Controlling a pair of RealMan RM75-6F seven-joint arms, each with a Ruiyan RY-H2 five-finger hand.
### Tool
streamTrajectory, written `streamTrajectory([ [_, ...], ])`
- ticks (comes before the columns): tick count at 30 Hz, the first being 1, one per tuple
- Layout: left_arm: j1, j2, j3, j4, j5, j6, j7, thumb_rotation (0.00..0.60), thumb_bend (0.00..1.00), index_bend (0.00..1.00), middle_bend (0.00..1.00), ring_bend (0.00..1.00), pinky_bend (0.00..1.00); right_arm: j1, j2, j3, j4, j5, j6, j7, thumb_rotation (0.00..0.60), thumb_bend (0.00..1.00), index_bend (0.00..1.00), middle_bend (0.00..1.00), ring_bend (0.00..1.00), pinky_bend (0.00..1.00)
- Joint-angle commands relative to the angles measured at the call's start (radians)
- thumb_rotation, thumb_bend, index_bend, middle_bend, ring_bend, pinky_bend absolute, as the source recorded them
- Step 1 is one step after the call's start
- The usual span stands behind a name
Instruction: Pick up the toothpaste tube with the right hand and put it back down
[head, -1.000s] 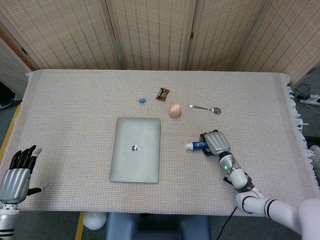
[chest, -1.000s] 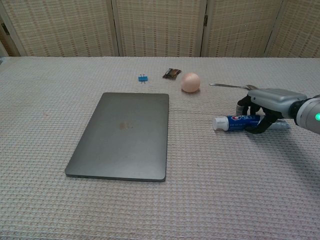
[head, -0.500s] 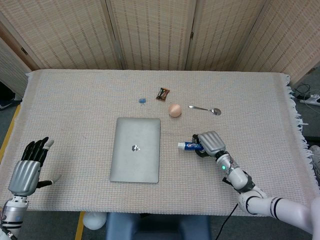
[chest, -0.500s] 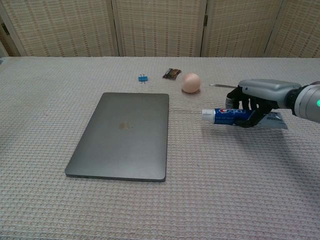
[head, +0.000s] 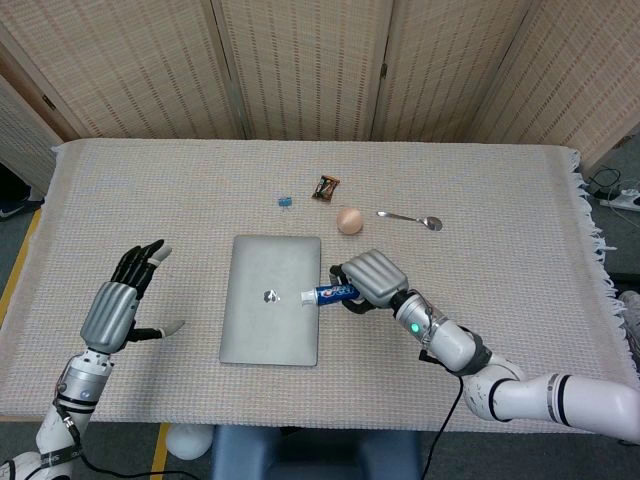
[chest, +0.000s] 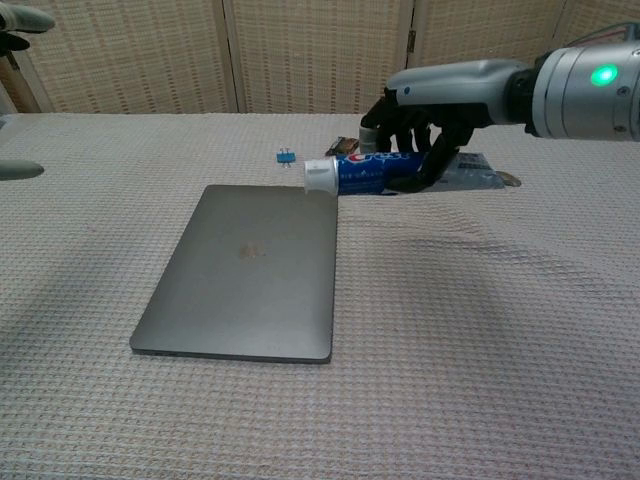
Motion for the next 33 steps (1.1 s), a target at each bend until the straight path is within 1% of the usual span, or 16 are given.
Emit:
streamTrajectory([
  [1, -0.030, -0.030, -0.011, -0.012, -0.012, -0.027, 0.006, 0.600, 0.18, 0.00, 0.04, 0.06, 0.00, 0.069, 0.018, 0.017, -0.042, 0.084, -0.012, -0.040, 0.600, 0.80, 0.63, 0.60, 0.65, 0.51],
  [7, -0.078, -0.100, -0.031, -0.024, -0.045, -0.055, 0.053, 0.600, 0.18, 0.00, 0.00, 0.03, 0.00, 0.161, -0.011, 0.016, -0.038, 0.212, 0.008, -0.060, 0.600, 0.82, 0.63, 0.60, 0.66, 0.51],
  [13, -0.108, -0.165, -0.055, -0.035, -0.107, -0.068, 0.103, 0.600, 0.18, 0.00, 0.00, 0.00, 0.00, 0.227, -0.059, 0.014, -0.012, 0.291, 0.028, -0.050, 0.600, 0.82, 0.63, 0.60, 0.65, 0.52],
  [16, -0.117, -0.194, -0.063, -0.031, -0.123, -0.060, 0.122, 0.600, 0.18, 0.00, 0.00, 0.00, 0.00, 0.245, -0.076, 0.014, -0.003, 0.308, 0.039, -0.041, 0.600, 0.82, 0.63, 0.60, 0.66, 0.52],
  [23, -0.129, -0.250, -0.062, -0.019, -0.136, -0.038, 0.151, 0.600, 0.18, 0.00, 0.00, 0.00, 0.00, 0.279, -0.103, 0.006, 0.017, 0.334, 0.055, -0.020, 0.600, 0.82, 0.63, 0.60, 0.66, 0.52],
  [33, -0.140, -0.283, -0.076, -0.001, -0.176, -0.027, 0.186, 0.600, 0.18, 0.00, 0.00, 0.00, 0.00, 0.290, -0.105, -0.011, 0.012, 0.321, 0.052, 0.020, 0.600, 0.82, 0.63, 0.60, 0.66, 0.52],
])
